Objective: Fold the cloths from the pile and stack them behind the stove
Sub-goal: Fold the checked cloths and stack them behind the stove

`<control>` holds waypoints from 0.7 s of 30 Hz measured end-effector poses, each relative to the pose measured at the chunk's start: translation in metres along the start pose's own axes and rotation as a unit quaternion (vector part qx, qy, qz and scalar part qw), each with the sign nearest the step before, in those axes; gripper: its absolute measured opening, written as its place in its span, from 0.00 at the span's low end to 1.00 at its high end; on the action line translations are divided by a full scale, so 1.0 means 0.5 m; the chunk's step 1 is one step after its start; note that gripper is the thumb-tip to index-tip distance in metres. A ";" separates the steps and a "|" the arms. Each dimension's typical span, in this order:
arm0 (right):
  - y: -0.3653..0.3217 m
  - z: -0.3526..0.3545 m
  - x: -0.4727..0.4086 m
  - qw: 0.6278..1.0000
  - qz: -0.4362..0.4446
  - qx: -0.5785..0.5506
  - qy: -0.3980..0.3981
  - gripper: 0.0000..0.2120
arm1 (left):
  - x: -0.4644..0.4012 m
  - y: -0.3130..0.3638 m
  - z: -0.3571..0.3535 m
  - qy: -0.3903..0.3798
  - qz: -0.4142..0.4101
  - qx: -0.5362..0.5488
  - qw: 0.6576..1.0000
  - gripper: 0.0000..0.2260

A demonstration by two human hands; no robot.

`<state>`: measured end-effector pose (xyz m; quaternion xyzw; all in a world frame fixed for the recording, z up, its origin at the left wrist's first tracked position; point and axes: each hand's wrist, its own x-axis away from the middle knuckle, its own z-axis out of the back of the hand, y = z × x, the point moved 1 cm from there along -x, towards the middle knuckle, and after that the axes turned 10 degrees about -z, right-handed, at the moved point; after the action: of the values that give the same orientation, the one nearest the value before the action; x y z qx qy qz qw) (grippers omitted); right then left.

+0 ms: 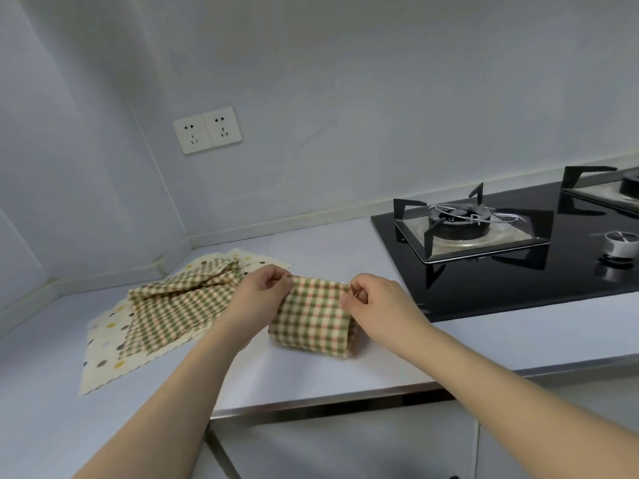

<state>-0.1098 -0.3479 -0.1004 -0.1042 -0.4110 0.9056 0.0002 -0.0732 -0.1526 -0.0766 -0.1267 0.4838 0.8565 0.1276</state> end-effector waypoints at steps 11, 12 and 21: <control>0.066 -0.033 -0.101 0.978 0.004 0.198 0.060 0.11 | -0.085 -0.072 -0.122 -0.009 -0.067 -0.348 0.935 0.07; 0.068 -0.035 -0.099 0.976 0.007 0.207 0.069 0.10 | -0.086 -0.074 -0.126 0.000 -0.076 -0.363 0.929 0.07; 0.061 -0.046 -0.094 0.954 0.173 0.232 0.080 0.10 | -0.085 -0.076 -0.127 0.014 -0.114 -0.349 0.930 0.07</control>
<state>-0.0570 -0.3547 -0.1291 -0.2431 -0.1638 0.9509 -0.0989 -0.0142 -0.1924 -0.1243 -0.2291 0.1389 0.9491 0.1654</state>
